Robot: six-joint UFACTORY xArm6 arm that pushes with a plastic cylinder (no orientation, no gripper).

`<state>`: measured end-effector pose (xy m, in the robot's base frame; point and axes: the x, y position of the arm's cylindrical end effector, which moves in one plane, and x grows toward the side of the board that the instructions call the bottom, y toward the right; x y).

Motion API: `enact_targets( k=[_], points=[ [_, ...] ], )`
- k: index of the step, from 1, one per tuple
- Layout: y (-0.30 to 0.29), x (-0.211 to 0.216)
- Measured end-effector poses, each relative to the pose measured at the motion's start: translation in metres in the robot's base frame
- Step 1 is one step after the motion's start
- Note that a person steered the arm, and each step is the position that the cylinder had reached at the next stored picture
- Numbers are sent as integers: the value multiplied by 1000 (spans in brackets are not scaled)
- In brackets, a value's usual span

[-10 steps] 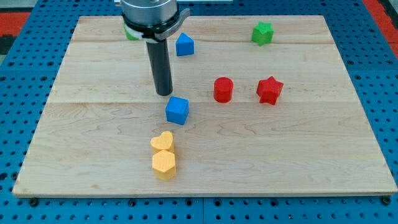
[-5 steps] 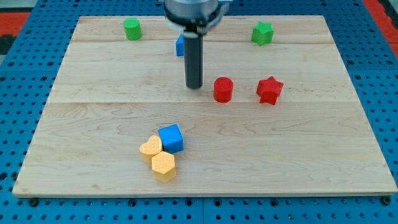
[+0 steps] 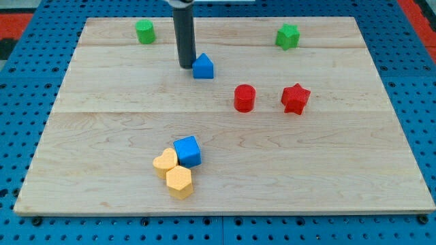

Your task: Push the blue triangle towards the blue cube

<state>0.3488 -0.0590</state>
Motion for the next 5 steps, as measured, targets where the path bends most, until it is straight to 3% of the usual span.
enact_targets(
  k=[5],
  points=[
    [-8, -6]
  ],
)
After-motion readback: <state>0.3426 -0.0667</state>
